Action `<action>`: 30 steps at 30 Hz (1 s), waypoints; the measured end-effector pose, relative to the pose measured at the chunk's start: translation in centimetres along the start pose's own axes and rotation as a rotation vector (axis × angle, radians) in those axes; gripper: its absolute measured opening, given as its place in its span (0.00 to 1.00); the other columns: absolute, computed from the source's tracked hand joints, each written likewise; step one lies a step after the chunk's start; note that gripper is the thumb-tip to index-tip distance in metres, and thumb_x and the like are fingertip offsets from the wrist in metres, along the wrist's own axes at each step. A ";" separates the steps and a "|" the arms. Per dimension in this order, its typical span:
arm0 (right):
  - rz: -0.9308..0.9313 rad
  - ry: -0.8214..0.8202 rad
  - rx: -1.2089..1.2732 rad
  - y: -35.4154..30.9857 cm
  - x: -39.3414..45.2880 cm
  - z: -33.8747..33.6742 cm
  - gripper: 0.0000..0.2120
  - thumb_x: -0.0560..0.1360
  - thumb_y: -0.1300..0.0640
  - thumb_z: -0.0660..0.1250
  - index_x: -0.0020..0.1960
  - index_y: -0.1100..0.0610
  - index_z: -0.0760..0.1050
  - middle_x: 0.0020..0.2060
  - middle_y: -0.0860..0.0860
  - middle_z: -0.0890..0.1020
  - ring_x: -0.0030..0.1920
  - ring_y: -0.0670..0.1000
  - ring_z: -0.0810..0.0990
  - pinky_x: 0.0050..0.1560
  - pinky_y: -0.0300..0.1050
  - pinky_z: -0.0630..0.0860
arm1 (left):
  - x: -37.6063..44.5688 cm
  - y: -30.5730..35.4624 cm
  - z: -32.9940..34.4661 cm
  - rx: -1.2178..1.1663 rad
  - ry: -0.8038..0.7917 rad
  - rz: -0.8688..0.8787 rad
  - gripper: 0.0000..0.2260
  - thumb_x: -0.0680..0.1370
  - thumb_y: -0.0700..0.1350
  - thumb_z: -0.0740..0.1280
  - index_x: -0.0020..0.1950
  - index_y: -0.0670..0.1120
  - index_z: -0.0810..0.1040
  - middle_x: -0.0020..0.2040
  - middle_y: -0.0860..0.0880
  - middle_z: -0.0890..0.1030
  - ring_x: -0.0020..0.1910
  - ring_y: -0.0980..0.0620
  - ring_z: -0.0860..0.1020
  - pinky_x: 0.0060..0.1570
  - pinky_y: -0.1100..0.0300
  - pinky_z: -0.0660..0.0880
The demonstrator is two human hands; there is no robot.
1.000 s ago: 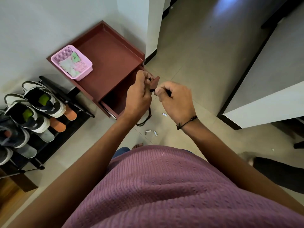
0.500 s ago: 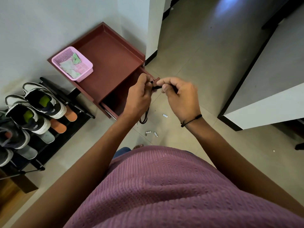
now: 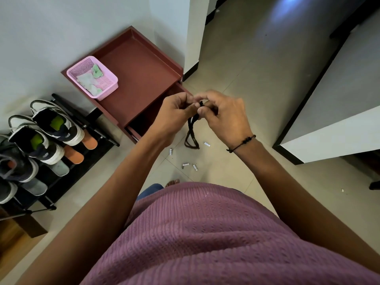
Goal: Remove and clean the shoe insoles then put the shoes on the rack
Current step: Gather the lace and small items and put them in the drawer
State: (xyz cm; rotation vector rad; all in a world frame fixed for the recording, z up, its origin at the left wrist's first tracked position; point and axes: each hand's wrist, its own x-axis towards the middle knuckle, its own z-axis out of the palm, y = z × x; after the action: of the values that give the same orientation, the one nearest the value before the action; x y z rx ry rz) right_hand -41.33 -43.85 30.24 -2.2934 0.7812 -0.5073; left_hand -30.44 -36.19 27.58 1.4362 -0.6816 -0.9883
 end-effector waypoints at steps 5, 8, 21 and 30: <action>-0.066 -0.067 -0.069 0.6 0.4 0.2 0.04 0.72 0.62 0.67 0.47 0.59 0.79 0.36 0.50 0.82 0.38 0.49 0.80 0.40 0.37 0.75 | -0.2 -0.2 -0.4 -0.068 -0.058 0.002 0.05 0.78 0.33 0.62 0.50 0.42 0.71 0.38 0.45 0.76 0.36 0.51 0.77 0.46 0.53 0.78; -0.044 -0.098 -0.018 0.5 0.7 -0.2 0.02 0.72 0.63 0.68 0.44 0.60 0.79 0.34 0.49 0.82 0.36 0.46 0.79 0.40 0.36 0.74 | -0.2 -0.6 -0.6 -0.128 -0.050 0.024 0.11 0.77 0.31 0.62 0.55 0.44 0.66 0.33 0.50 0.74 0.33 0.53 0.75 0.43 0.57 0.78; -0.044 -0.084 -0.291 2.6 1.3 0.6 0.06 0.76 0.63 0.59 0.46 0.61 0.74 0.39 0.53 0.78 0.43 0.54 0.73 0.43 0.48 0.70 | -0.4 -0.5 0.5 0.068 -0.134 -0.128 0.13 0.83 0.39 0.52 0.44 0.44 0.73 0.33 0.49 0.66 0.25 0.60 0.62 0.28 0.65 0.59; 0.140 0.022 -0.388 6.8 3.8 -2.0 0.08 0.76 0.67 0.54 0.48 0.62 0.72 0.45 0.59 0.76 0.44 0.55 0.72 0.40 0.41 0.63 | -0.8 -4.6 -1.3 0.303 -0.104 -0.272 0.15 0.83 0.43 0.53 0.38 0.46 0.70 0.31 0.50 0.67 0.28 0.56 0.62 0.28 0.64 0.60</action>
State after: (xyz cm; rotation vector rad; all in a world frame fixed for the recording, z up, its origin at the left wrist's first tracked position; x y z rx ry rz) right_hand -42.22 -51.36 27.54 -2.5605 1.1234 -0.3390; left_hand -30.31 -34.28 23.12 1.7867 -0.7478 -1.2152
